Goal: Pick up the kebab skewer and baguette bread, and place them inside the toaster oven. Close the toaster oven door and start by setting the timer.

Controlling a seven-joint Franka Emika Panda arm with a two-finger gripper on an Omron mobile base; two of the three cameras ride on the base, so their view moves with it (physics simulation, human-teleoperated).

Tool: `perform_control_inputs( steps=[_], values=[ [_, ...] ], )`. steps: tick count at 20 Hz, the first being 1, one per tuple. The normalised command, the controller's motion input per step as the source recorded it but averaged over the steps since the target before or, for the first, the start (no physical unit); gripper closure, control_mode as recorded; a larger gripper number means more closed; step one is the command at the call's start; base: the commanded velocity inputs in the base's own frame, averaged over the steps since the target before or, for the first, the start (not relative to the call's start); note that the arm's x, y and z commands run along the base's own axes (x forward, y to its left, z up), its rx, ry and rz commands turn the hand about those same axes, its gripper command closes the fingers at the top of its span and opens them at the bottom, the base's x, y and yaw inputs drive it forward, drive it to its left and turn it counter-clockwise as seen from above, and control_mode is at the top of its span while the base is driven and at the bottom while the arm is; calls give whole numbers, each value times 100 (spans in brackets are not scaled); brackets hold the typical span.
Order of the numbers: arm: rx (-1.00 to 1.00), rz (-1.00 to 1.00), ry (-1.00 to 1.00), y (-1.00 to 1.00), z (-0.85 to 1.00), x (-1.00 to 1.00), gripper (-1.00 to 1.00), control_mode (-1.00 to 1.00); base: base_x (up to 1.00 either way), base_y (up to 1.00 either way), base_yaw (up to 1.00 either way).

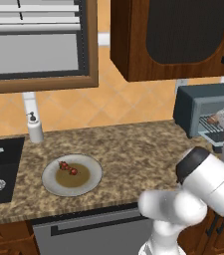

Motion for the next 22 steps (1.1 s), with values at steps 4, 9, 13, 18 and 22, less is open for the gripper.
perform_control_inputs(
  steps=[4, 9, 13, 18, 22],
  values=[
    [-9, 24, 0, 100, 26, 0, -100, -100, 0, 0, 0],
    [-6, 25, 2, 90, 36, 0, -100, -100, 0, 0, 0],
    [-9, 23, 4, 82, 37, 0, -100, -100, 0, 0, 0],
    [-14, 22, 4, 91, 22, 0, -100, -100, 0, 0, 0],
    [-18, 19, 1, 100, 3, -1, -100, -100, 0, 0, 0]
  ],
)
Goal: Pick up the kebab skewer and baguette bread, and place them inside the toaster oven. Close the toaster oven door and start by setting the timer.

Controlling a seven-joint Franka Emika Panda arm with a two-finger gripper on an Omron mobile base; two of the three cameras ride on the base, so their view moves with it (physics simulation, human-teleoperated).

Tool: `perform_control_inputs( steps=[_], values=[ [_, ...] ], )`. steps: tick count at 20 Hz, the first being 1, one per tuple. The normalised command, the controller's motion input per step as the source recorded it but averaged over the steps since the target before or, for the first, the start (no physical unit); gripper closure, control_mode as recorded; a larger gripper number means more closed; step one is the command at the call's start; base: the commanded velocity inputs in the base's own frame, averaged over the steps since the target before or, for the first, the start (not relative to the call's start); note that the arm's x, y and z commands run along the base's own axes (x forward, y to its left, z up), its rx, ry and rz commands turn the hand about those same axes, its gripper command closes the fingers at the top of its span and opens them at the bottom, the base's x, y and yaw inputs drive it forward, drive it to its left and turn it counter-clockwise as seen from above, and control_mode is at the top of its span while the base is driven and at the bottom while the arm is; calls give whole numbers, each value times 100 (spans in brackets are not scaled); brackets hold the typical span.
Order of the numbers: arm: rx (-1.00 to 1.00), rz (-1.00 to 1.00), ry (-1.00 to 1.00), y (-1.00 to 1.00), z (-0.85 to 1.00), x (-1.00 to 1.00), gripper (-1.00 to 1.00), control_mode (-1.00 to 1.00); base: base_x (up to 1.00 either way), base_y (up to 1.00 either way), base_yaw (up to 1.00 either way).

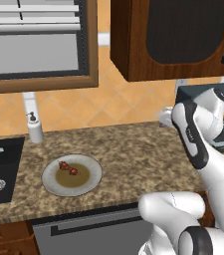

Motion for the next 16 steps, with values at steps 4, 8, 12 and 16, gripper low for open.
perform_control_inputs(
  steps=[4, 8, 12, 16],
  values=[
    [-21, 16, 1, 100, 0, -3, -100, -100, 0, 0, 0],
    [-17, 16, 5, 100, 0, 0, -100, -100, 0, 0, 0],
    [-16, 16, 10, 100, 0, 0, -100, -100, 0, 0, 0],
    [-15, 15, 11, 100, 0, 0, -100, -100, 0, 0, 0]
  ],
)
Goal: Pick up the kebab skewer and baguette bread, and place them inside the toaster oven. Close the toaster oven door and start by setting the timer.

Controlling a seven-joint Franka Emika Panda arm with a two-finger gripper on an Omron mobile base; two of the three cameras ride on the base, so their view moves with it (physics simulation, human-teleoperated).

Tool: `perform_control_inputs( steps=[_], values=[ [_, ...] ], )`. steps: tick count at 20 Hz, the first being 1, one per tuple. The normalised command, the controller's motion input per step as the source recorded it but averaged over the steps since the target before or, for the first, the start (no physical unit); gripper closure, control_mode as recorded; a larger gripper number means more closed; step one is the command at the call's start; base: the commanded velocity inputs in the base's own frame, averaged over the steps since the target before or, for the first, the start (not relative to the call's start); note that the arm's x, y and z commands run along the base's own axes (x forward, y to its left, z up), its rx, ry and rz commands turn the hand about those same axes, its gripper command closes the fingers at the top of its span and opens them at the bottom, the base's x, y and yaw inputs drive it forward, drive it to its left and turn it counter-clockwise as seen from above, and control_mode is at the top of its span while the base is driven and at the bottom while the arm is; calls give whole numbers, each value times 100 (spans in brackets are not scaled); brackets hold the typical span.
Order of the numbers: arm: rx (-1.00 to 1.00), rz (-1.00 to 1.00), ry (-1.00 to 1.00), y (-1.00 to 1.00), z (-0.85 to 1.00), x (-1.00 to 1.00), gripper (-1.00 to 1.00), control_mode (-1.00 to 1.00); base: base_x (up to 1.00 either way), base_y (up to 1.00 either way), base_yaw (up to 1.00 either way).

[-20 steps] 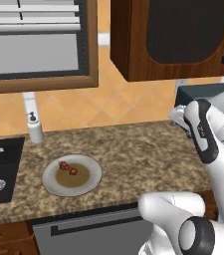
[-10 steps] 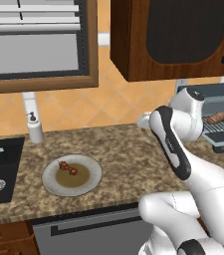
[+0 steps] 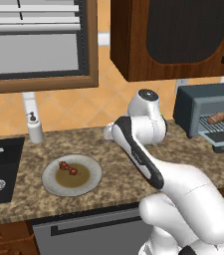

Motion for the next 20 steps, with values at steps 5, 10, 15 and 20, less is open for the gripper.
perform_control_inputs(
  steps=[5, 10, 15, 20],
  values=[
    [-14, 15, 8, 100, 0, 0, -100, -100, 0, 0, 0],
    [-7, 7, 8, 75, -2, 1, -100, -100, 0, 0, 0],
    [0, 7, 1, 37, -19, 17, -100, -100, 0, 0, 0],
    [0, 6, 0, 32, -51, 30, -100, -100, 0, 0, 0]
  ],
)
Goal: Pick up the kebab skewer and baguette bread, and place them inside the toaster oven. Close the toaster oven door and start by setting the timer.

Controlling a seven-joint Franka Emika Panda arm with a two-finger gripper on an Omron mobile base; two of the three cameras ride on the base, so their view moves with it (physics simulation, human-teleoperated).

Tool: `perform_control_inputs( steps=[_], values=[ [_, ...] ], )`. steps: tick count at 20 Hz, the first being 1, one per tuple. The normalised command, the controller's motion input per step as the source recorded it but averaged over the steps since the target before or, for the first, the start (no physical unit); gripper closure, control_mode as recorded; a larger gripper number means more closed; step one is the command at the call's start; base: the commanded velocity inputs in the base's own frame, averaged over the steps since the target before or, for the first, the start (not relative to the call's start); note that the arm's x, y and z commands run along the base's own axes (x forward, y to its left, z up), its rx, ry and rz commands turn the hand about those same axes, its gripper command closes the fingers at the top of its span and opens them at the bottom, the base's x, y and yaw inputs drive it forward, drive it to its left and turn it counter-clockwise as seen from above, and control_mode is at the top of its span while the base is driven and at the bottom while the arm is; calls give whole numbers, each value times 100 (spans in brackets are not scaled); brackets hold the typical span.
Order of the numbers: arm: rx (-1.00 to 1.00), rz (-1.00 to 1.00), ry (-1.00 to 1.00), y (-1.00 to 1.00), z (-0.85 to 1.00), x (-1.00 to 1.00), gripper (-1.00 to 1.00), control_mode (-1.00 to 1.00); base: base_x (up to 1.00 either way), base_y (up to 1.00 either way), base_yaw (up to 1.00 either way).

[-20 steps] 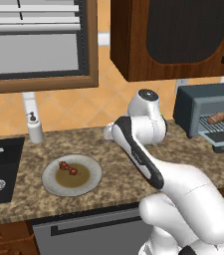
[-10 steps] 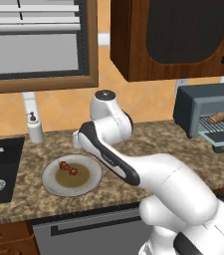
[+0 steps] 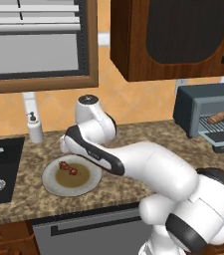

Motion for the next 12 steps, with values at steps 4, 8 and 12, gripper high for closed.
perform_control_inputs(
  steps=[4, 8, 12],
  values=[
    [0, 9, 0, 36, -55, 49, -100, -100, 0, 0, 0],
    [0, 18, 7, 33, -45, 57, -100, -100, 0, 0, 0],
    [0, 17, 12, 27, -32, 44, -100, -100, 0, 0, 0]
  ],
)
